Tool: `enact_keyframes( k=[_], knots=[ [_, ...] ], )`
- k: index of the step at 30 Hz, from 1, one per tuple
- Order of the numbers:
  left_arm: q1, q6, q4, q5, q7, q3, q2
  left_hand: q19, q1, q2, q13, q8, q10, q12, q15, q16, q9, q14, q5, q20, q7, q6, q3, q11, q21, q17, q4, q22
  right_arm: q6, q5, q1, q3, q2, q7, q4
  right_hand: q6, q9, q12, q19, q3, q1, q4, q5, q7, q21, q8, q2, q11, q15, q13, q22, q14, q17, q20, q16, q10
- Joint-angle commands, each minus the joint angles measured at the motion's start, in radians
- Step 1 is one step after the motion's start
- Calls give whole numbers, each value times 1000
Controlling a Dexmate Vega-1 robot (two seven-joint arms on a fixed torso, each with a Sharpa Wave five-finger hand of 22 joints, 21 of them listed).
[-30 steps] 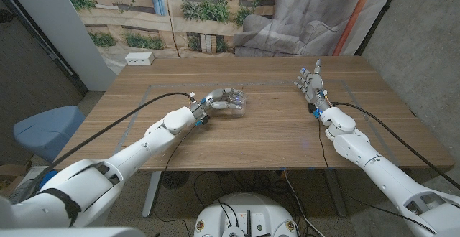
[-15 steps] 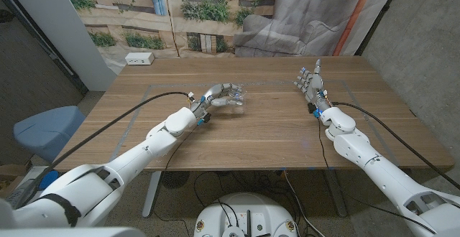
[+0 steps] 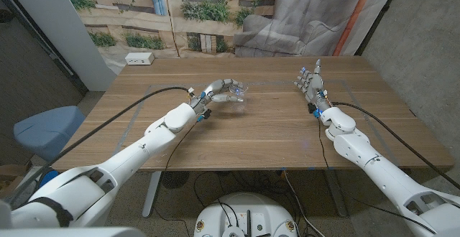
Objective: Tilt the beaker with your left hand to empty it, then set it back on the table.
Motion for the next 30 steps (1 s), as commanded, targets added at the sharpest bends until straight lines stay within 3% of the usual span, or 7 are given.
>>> enact_keyframes(
  k=[1,23,30],
  knots=[
    [-1,91,-105,14,-30,-4,46,18,130,153,30,20,134,-3,-267,-1,1,101,11,-85,-37,61,6,-128,5,97,2,3,0,0,0,0,0,0,0,-7,2,6,2,-6,4,1,6,0,7,5,88,-1,-20,5,4,-4,2,7,3,-5],
    [-33,236,-272,69,-99,-12,152,28,142,172,28,21,151,-15,-267,-3,-8,122,16,-87,-39,70,2,-128,4,99,0,3,1,0,1,0,1,0,1,-8,2,6,1,-6,4,1,6,-2,6,5,88,-2,-18,5,4,-3,2,6,3,-4],
    [-46,245,-289,88,-107,-15,166,30,145,176,30,22,156,-15,-267,-3,-10,126,17,-88,-40,75,0,-127,4,101,0,3,1,0,1,0,1,0,2,-6,2,6,1,-6,4,1,6,-2,7,6,88,-2,-18,5,4,-3,2,6,3,-4]
  ],
)
